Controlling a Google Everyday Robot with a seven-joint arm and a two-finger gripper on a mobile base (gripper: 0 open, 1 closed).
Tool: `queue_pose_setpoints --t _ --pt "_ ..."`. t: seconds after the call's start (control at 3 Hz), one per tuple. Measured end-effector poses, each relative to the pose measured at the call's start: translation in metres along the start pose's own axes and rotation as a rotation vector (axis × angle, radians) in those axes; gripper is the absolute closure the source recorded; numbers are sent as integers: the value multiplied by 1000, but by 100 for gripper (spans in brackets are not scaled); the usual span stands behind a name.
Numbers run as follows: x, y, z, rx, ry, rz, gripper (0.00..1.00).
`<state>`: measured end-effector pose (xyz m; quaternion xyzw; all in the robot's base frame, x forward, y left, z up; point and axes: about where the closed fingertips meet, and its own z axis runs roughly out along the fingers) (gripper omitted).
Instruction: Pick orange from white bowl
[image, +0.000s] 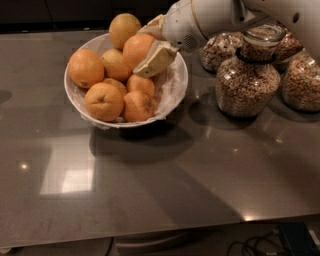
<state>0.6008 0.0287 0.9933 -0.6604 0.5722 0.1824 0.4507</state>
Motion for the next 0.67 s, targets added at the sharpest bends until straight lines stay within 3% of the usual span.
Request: queue_pose_setpoints --t 0.33,0.67 --pt "-10 4 -63 28 -3 -20 100" --pt "-10 5 -63 21 -3 -21 100"
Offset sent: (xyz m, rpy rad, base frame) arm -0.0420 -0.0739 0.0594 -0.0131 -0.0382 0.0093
